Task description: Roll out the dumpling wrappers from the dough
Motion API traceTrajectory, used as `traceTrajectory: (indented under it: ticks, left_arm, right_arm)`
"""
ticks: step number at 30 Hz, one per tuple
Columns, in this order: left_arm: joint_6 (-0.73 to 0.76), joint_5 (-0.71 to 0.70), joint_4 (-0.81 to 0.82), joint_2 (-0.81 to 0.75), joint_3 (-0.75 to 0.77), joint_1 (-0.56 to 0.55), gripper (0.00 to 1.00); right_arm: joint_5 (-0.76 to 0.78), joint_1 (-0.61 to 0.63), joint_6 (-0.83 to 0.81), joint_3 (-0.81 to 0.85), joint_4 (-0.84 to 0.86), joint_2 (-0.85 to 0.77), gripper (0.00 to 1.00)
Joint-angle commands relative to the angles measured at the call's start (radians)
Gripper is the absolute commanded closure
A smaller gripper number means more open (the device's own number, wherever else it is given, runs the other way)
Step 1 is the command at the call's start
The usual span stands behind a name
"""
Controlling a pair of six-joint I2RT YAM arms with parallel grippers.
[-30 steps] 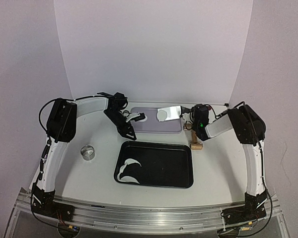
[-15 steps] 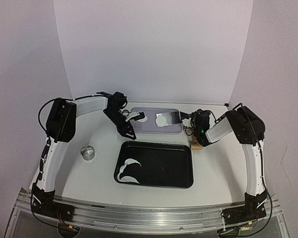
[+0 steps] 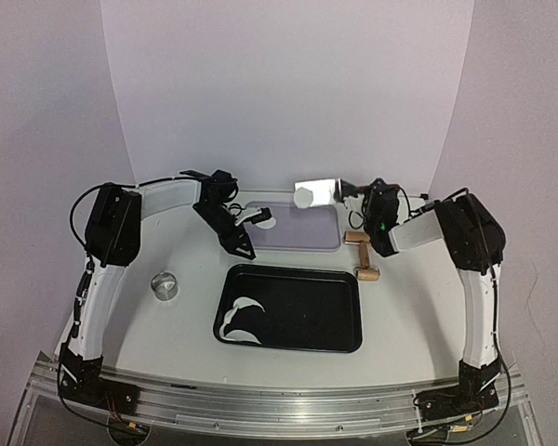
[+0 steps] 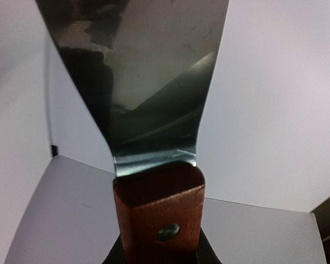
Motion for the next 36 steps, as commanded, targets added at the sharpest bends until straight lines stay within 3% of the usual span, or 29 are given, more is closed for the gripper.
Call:
traceTrajectory:
  ticks: [1,10,12,17,23,27,36]
  left_arm:
    - [-0.017,0.018,0.014,-0.085,-0.002,0.005,0.50]
    - [-0.011,0.011,0.017,-0.097,-0.018,0.013,0.50]
    - [-0.011,0.011,0.017,-0.096,-0.014,0.013,0.50]
    - [-0.017,0.020,0.015,-0.090,-0.001,0.011,0.50]
    - [-0.027,0.015,0.027,-0.089,-0.005,0.017,0.50]
    - [-0.151,0.040,0.046,-0.056,0.086,0.054,0.49]
    - [-0.362,-0.156,0.199,-0.058,0.112,0.076,0.46]
  right_arm:
    - [0.023,0.035,-0.211,-0.110,-0.021,0.076,1.00]
    - [0.041,-0.009,-0.236,0.234,-0.023,0.010,1.00]
    - [0.034,-0.010,-0.231,0.194,-0.026,0.017,1.00]
    - [0.017,0.010,-0.223,-0.083,-0.024,0.059,1.00]
    - [0.019,-0.001,-0.228,0.047,-0.023,0.021,1.00]
    - [0.015,0.008,-0.240,0.138,-0.023,-0.020,1.00]
    - [0.014,0.026,-0.248,0.078,-0.004,-0.041,1.00]
